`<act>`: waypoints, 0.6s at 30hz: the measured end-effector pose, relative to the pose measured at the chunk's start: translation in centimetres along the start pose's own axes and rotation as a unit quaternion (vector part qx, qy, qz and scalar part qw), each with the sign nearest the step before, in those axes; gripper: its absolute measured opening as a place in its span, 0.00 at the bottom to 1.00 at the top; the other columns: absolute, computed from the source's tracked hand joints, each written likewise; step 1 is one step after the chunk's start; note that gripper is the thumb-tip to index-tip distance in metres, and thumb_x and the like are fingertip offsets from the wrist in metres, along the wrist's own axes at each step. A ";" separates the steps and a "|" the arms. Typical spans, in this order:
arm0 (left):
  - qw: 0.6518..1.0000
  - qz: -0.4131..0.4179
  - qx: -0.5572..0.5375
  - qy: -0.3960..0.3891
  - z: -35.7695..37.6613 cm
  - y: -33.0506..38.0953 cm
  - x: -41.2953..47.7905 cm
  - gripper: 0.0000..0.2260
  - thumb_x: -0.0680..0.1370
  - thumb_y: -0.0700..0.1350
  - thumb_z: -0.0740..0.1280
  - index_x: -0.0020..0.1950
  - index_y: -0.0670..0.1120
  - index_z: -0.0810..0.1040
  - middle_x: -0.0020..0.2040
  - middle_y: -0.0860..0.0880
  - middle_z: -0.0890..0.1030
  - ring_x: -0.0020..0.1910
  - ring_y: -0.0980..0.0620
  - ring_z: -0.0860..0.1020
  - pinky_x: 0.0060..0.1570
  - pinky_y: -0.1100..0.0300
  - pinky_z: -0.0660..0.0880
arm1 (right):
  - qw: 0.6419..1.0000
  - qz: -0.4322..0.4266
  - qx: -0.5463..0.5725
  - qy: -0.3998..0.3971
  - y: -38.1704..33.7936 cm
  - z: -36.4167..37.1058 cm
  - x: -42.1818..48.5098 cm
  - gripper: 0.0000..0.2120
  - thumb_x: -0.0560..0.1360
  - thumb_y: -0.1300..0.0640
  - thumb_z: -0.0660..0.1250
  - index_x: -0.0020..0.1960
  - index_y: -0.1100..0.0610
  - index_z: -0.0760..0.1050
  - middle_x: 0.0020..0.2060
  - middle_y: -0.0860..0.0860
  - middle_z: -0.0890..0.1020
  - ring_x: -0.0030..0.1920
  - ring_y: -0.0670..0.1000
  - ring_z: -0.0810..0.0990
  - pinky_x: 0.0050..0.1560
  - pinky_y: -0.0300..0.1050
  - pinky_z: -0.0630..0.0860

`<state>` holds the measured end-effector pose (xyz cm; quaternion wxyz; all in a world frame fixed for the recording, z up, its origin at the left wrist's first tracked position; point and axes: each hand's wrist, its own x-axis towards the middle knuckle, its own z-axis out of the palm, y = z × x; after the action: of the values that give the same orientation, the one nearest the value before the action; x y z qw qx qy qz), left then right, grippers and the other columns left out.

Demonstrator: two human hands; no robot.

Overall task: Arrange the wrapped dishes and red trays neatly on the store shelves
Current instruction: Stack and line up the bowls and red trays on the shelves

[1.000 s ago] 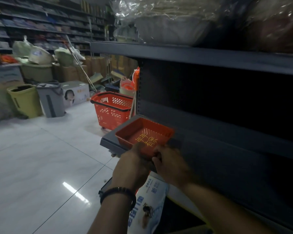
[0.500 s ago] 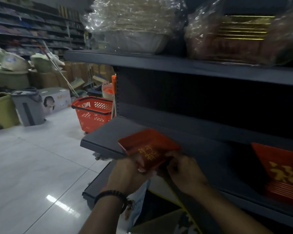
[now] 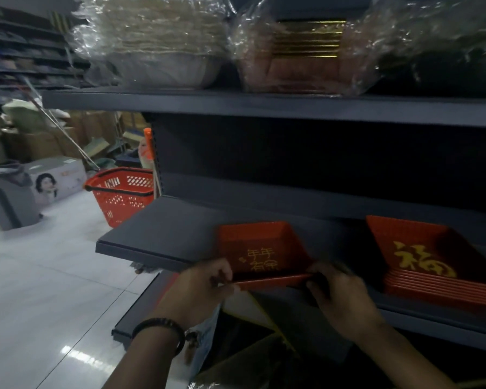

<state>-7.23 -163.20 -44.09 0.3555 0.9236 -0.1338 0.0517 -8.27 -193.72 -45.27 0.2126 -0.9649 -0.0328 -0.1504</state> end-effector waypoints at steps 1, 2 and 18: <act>1.000 -0.002 0.000 0.015 0.2 0.1 0.0 0.07 0.78 0.52 0.76 0.46 0.54 0.79 0.43 0.58 0.84 0.42 0.59 0.82 0.46 0.55 0.82 | 1.000 -0.018 0.005 0.013 0.4 0.0 -0.2 0.07 0.79 0.52 0.70 0.53 0.40 0.76 0.50 0.41 0.81 0.56 0.51 0.81 0.58 0.55 0.78; 1.000 0.002 0.002 0.031 0.5 0.3 0.0 0.06 0.77 0.51 0.77 0.45 0.54 0.81 0.42 0.58 0.85 0.41 0.59 0.83 0.46 0.54 0.83 | 0.999 -0.034 0.009 0.031 0.8 0.0 -0.4 0.08 0.79 0.54 0.71 0.51 0.41 0.77 0.48 0.41 0.81 0.53 0.50 0.81 0.56 0.52 0.78; 0.947 0.127 -0.115 0.273 6.5 14.4 0.9 0.04 0.78 0.50 0.75 0.52 0.56 0.84 0.50 0.60 0.85 0.49 0.60 0.83 0.51 0.70 0.75 | 0.953 -0.068 0.087 0.282 6.1 -12.0 -4.1 0.07 0.80 0.63 0.71 0.56 0.54 0.82 0.50 0.45 0.81 0.49 0.39 0.78 0.54 0.23 0.68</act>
<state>-10.49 -177.99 -39.46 0.4724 0.8026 -0.1525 0.3307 -14.76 -204.28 -38.59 0.2853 -0.8564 -0.0501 -0.4274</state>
